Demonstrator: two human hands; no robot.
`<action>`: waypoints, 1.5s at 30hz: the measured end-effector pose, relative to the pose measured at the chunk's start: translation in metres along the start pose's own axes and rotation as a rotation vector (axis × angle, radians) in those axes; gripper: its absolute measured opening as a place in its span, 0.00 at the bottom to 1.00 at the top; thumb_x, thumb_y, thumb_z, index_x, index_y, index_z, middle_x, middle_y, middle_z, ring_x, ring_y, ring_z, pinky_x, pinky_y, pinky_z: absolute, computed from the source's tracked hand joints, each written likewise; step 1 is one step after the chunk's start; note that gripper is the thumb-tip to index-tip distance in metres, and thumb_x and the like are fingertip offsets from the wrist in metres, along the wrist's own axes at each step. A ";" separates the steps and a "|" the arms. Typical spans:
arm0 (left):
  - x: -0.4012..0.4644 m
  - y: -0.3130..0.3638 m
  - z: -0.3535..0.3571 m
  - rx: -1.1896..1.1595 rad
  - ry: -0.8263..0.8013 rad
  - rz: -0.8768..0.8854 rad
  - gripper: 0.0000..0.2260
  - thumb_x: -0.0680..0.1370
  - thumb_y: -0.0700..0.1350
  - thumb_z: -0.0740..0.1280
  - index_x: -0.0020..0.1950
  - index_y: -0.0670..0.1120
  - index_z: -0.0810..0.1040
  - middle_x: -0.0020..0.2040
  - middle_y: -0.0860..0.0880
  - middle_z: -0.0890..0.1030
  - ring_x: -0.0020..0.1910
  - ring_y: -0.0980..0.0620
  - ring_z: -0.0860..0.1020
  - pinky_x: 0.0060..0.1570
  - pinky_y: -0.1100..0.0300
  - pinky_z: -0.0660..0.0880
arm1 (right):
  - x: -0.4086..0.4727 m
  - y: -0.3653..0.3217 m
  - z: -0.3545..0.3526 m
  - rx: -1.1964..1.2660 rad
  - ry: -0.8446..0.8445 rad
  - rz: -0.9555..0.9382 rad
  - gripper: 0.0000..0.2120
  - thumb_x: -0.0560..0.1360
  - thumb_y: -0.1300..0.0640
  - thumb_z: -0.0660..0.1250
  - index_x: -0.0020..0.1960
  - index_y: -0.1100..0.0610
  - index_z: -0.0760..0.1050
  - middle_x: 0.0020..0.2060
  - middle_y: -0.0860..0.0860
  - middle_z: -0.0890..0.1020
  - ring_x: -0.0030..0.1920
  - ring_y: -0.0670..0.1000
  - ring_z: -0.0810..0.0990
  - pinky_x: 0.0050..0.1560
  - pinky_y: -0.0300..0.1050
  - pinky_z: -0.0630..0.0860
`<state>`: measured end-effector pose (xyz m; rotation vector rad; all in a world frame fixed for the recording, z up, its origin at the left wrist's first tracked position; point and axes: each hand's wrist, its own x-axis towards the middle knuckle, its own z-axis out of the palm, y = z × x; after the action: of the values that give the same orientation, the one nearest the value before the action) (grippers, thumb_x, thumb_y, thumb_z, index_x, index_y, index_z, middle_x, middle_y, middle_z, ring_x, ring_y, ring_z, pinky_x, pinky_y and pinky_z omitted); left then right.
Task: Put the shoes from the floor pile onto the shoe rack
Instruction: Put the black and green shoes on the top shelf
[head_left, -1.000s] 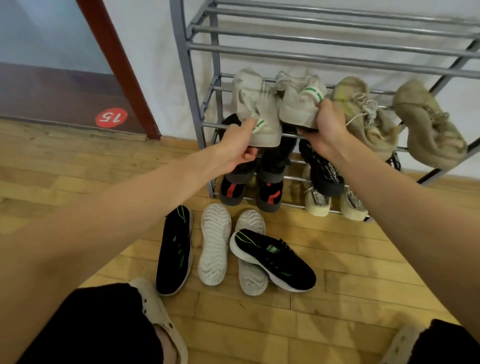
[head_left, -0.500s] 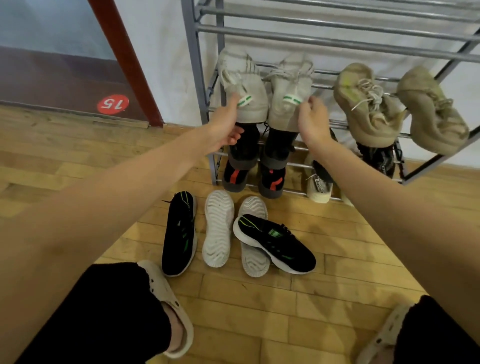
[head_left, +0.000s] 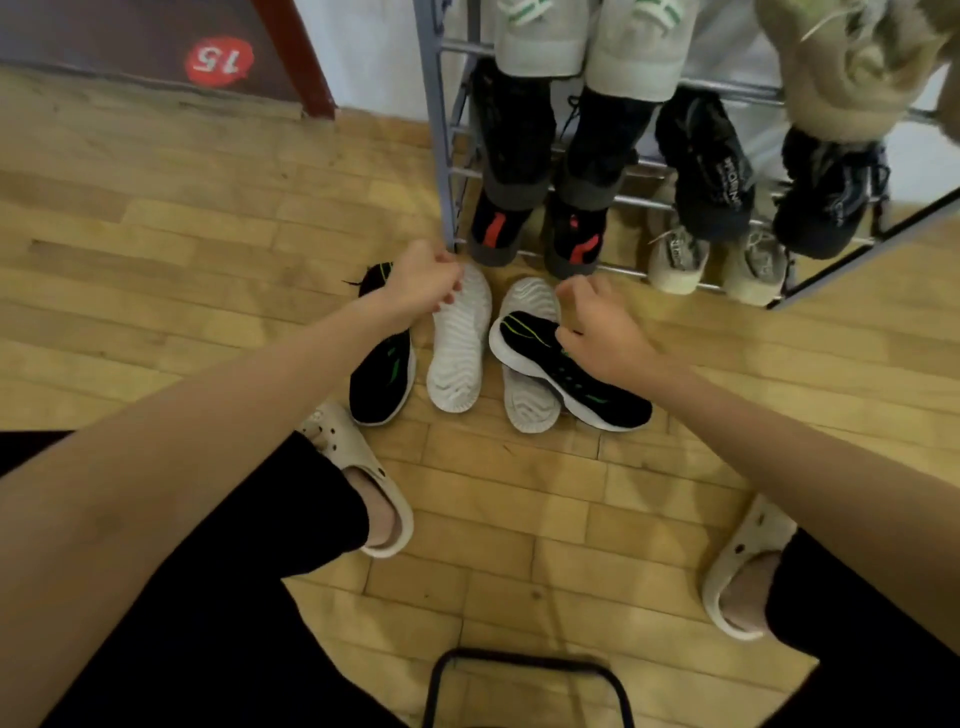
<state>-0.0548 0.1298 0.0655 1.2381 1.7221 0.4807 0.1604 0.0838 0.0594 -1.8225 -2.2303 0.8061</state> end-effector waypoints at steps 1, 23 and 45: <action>0.000 -0.013 0.002 0.012 -0.006 -0.022 0.07 0.77 0.38 0.60 0.52 0.41 0.77 0.38 0.47 0.77 0.34 0.52 0.75 0.34 0.58 0.72 | -0.003 0.005 0.009 -0.010 -0.067 0.015 0.20 0.77 0.61 0.63 0.68 0.61 0.66 0.63 0.59 0.68 0.65 0.58 0.67 0.63 0.45 0.66; 0.038 -0.171 0.038 0.503 0.021 -0.555 0.57 0.67 0.58 0.75 0.76 0.39 0.36 0.76 0.34 0.47 0.75 0.36 0.51 0.72 0.43 0.54 | 0.058 0.036 0.127 -0.180 -0.098 0.176 0.53 0.69 0.47 0.74 0.78 0.57 0.40 0.73 0.67 0.55 0.73 0.67 0.57 0.72 0.62 0.57; 0.023 -0.162 -0.030 0.657 0.260 -0.293 0.53 0.58 0.55 0.80 0.74 0.48 0.52 0.68 0.35 0.63 0.65 0.32 0.64 0.62 0.37 0.62 | 0.014 0.053 0.084 -0.563 -0.144 -0.471 0.39 0.64 0.71 0.73 0.72 0.54 0.67 0.65 0.71 0.70 0.68 0.68 0.68 0.73 0.60 0.53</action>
<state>-0.1672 0.0888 -0.0504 1.3676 2.3487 -0.1271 0.1654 0.0772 -0.0408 -1.3196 -3.0340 0.2366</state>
